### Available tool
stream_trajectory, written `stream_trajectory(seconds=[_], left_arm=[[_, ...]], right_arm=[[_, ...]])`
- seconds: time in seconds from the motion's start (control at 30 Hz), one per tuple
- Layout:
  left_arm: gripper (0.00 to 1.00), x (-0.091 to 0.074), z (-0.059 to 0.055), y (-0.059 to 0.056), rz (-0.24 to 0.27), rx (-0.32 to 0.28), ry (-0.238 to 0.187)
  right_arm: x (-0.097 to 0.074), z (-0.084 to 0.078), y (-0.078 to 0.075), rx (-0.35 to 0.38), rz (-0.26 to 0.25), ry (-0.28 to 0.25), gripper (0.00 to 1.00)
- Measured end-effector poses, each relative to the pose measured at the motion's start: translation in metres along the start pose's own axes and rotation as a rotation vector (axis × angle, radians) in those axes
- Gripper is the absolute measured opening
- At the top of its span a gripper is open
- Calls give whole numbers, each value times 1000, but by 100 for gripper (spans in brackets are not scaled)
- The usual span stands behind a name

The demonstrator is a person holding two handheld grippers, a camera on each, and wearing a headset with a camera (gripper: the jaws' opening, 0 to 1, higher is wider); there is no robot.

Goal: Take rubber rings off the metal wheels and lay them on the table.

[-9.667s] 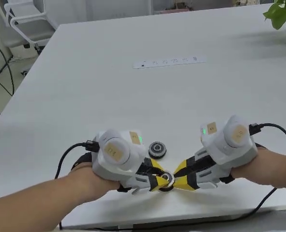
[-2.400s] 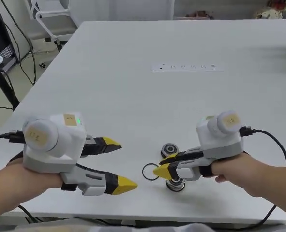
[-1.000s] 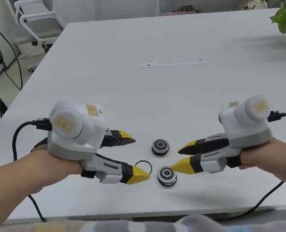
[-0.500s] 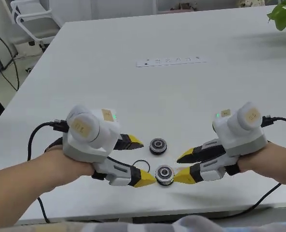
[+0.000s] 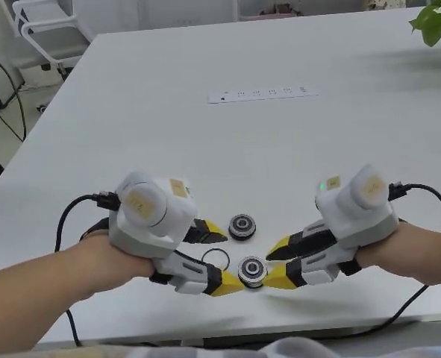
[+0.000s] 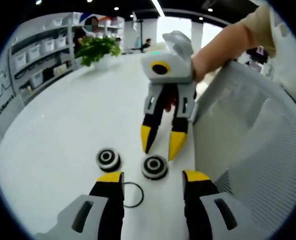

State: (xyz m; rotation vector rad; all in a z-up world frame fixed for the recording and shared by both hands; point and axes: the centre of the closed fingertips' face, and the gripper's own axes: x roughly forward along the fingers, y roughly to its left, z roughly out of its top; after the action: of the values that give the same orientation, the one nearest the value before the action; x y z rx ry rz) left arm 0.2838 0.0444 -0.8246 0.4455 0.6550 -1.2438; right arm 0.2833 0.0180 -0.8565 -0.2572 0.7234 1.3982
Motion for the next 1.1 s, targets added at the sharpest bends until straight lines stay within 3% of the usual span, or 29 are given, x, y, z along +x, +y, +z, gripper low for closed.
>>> stream_trajectory(seconds=[0.47,0.83,1.1], left_arm=[[35,20,0,-6,-49,13,18],[25,27,3,-5,-57,-7,-8],[19,31,-1,-3,-43,-2,5]], right_arm=[[3,-5,-1,-22,-4,6,16],[3,-6,-2,-30,-8,0,14],[3,-6,-2,-27,-10,-1,13]])
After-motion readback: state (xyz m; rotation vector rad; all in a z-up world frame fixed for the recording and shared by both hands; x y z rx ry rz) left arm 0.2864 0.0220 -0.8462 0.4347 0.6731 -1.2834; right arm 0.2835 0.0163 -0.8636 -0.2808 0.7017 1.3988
